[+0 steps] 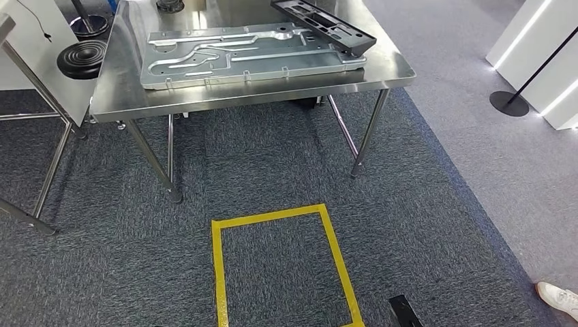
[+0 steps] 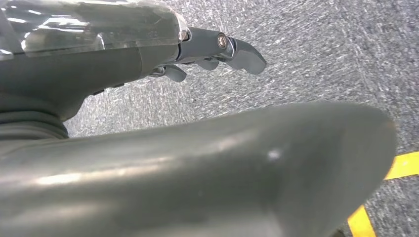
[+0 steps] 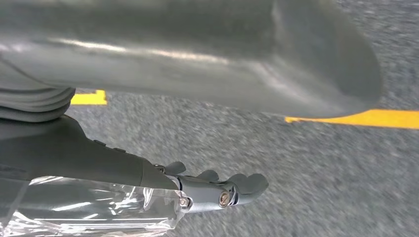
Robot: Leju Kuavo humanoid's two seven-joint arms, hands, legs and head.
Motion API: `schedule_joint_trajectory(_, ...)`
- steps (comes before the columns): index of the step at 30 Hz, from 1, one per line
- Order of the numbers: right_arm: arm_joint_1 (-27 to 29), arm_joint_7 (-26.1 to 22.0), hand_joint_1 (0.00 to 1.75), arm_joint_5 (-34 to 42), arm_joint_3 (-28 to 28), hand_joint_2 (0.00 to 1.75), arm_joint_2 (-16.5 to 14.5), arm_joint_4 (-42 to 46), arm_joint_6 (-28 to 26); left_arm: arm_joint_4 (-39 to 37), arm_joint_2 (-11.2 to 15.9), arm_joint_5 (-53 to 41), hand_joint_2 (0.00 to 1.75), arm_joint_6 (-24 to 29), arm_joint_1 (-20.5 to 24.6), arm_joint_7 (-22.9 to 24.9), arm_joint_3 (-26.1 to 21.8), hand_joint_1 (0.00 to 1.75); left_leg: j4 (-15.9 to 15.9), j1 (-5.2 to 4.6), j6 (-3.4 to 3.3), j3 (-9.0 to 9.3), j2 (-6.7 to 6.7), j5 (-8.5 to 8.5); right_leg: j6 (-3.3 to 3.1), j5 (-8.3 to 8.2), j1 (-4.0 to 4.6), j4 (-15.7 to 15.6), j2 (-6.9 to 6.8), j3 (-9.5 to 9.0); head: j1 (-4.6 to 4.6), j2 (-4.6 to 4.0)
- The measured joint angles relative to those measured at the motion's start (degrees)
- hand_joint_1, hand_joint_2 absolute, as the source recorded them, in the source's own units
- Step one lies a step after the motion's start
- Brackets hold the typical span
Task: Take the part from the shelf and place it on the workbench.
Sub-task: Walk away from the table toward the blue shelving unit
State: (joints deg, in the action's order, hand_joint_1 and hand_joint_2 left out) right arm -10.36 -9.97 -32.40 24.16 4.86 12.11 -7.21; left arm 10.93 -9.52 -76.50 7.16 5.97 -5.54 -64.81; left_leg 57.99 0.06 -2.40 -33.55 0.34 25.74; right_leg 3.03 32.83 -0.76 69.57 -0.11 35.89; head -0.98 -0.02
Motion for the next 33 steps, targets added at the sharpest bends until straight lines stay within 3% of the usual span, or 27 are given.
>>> schedule_joint_trajectory(2,0.1,0.4,0.00,0.0,0.1,0.00,-0.3,-0.1,0.1,0.0,-0.1,0.0,0.00,0.0,0.0,0.0,0.0,0.00,0.1,-0.07,0.36,-0.53,0.03,-0.55,-0.68,-2.25,0.26,-9.0,-0.03,-5.87,-0.01,0.00)
schedule_joint_trajectory(3,0.1,0.7,0.00,0.0,0.1,0.00,-0.4,-0.1,0.3,0.0,-0.1,-0.1,0.00,0.0,0.1,0.0,0.0,0.00,0.1,-0.08,0.64,-0.63,0.06,-0.84,-1.04,-2.89,0.49,-11.9,-0.03,-7.63,0.00,0.01)
schedule_joint_trajectory(5,0.3,1.0,0.00,0.2,0.3,0.00,-0.7,-0.1,0.6,0.0,-0.2,-0.3,0.00,0.0,0.1,0.0,0.0,0.00,-0.1,0.02,1.33,-0.75,0.11,-1.49,-1.66,-3.35,0.96,-13.6,-0.01,-8.19,0.00,0.01)
schedule_joint_trajectory(7,0.5,1.2,0.00,0.5,0.5,0.00,-1.2,-0.2,1.0,0.0,-0.2,-0.4,0.00,0.0,0.1,0.0,0.0,0.00,0.0,0.08,2.07,-1.01,0.09,-1.52,-2.51,-4.24,0.80,-14.4,-0.01,-7.87,0.00,0.00)
schedule_joint_trajectory(9,0.8,1.3,0.00,0.7,0.7,0.00,-1.7,-0.3,1.2,0.0,-0.2,-0.5,0.00,0.0,0.0,-0.1,0.0,0.00,2.8,0.11,2.65,-2.11,0.01,1.57,-3.28,-5.44,0.52,-15.0,-0.09,-7.20,-0.02,0.00)
schedule_joint_trajectory(11,1.1,1.5,0.00,0.9,0.9,0.00,-2.3,-0.3,1.2,0.0,-0.2,-0.6,0.00,0.0,0.0,-0.1,0.1,0.00,9.8,0.22,3.01,-4.18,-0.04,6.93,-3.59,-6.28,0.60,-14.9,-0.16,-6.04,-0.03,0.00)
schedule_joint_trajectory(12,1.3,1.6,0.00,0.9,1.0,0.00,-2.5,-0.3,1.2,0.0,-0.2,-0.6,0.00,0.0,0.0,-0.1,0.1,0.00,13.2,0.26,3.16,-4.93,-0.04,8.69,-3.61,-6.65,0.63,-14.7,-0.19,-5.35,-0.02,0.01)
schedule_joint_trajectory(13,1.6,1.7,0.00,0.9,1.2,0.00,-2.8,-0.4,1.2,0.0,-0.2,-0.6,0.00,0.0,0.0,-0.1,0.1,0.00,15.2,0.29,3.29,-4.98,-0.04,9.30,-3.58,-6.98,0.63,-14.4,-0.21,-4.64,-0.02,0.01)
schedule_joint_trajectory(14,1.7,1.8,0.00,1.0,1.3,0.00,-3.0,-0.4,1.2,0.0,-0.2,-0.6,0.00,0.0,0.0,-0.1,0.1,0.00,15.2,0.34,3.37,-4.03,-0.03,8.72,-3.50,-7.26,0.61,-14.0,-0.20,-3.92,-0.02,0.01)
schedule_joint_trajectory(15,1.9,1.9,0.00,0.9,1.3,0.00,-3.2,-0.5,1.2,0.0,-0.2,-0.6,0.00,0.0,0.0,-0.1,0.1,0.00,12.9,0.41,3.41,-2.04,-0.03,7.36,-3.36,-7.50,0.57,-13.6,-0.17,-3.23,-0.02,0.01)
schedule_joint_trajectory(17,2.1,2.2,0.00,0.9,1.4,0.00,-3.5,-0.6,1.2,0.0,-0.2,-0.7,0.00,0.0,0.1,-0.1,0.2,0.00,4.9,0.47,3.26,3.47,-0.07,5.24,-2.96,-7.82,0.55,-12.6,-0.10,-1.98,-0.02,0.00)
schedule_joint_trajectory(19,2.2,2.9,0.00,0.7,1.4,0.00,-3.7,-0.6,1.3,0.0,-0.2,-0.9,0.00,0.0,0.2,-0.1,0.4,0.00,-0.1,0.34,2.68,6.30,-0.22,4.96,-2.33,-8.21,0.66,-11.8,-0.05,-1.17,-0.02,0.00)
schedule_joint_trajectory(22,2.4,4.3,0.00,0.3,1.4,1.31,-4.0,-0.7,1.9,0.0,-0.2,-1.1,0.00,0.0,0.2,0.0,0.5,0.00,-0.7,0.31,1.39,5.57,-0.23,4.47,-1.24,-8.75,0.66,-11.4,0.09,-0.62,-0.01,0.00)
schedule_joint_trajectory(23,2.5,4.8,0.00,0.3,1.4,1.75,-4.1,-0.7,2.2,0.0,-0.2,-1.1,0.00,0.0,0.2,0.0,0.6,0.00,-0.8,0.39,0.90,5.18,-0.15,3.99,-0.88,-7.88,0.58,-10.7,0.13,-0.19,0.00,0.00)
schedule_joint_trajectory(25,2.6,5.7,0.00,0.0,1.4,1.75,-4.3,-0.8,2.7,0.0,-0.3,-1.2,0.00,-0.1,0.3,0.1,0.8,0.00,-0.9,0.51,0.20,4.10,0.03,2.92,-0.23,-3.46,0.33,-6.0,0.17,1.64,0.00,0.00)
schedule_joint_trajectory(27,2.6,6.4,0.00,-0.4,1.4,1.75,-4.4,-0.8,3.0,0.0,-0.3,-1.4,0.00,-0.1,0.3,0.0,1.0,0.00,-0.8,0.44,0.03,2.91,0.12,1.99,0.25,1.17,0.16,1.4,0.14,3.76,0.00,0.01)
schedule_joint_trajectory(28,2.7,6.7,0.00,-0.6,1.4,1.75,-4.5,-0.9,3.2,0.0,-0.3,-1.4,0.00,-0.1,0.2,0.0,1.0,0.00,-0.8,0.39,0.05,2.35,0.16,1.55,0.36,1.97,0.10,3.8,0.14,4.03,0.00,0.01)
schedule_joint_trajectory(29,2.7,6.9,0.00,-0.9,1.4,1.75,-4.6,-0.9,3.3,0.0,-0.3,-1.5,0.00,-0.1,0.2,0.0,1.0,0.00,-0.8,0.34,0.09,1.83,0.19,1.14,0.34,1.59,0.05,4.1,0.14,3.27,0.00,0.01)
schedule_joint_trajectory(30,2.7,7.0,0.00,-1.1,1.4,1.75,-4.6,-0.9,3.3,0.0,-0.3,-1.5,0.00,-0.1,0.2,0.0,1.1,0.00,-0.7,0.29,0.15,1.35,0.20,0.75,0.18,0.34,0.04,2.0,0.14,1.33,0.00,0.01)
schedule_joint_trajectory(33,2.6,7.2,0.00,-1.4,1.4,1.75,-4.8,-0.9,3.7,0.0,-0.4,-1.6,0.00,-0.3,0.3,0.0,1.2,0.00,-0.7,0.11,0.57,0.49,0.19,-0.22,-1.06,-2.80,0.48,-10.7,0.08,-7.28,-0.01,0.00)
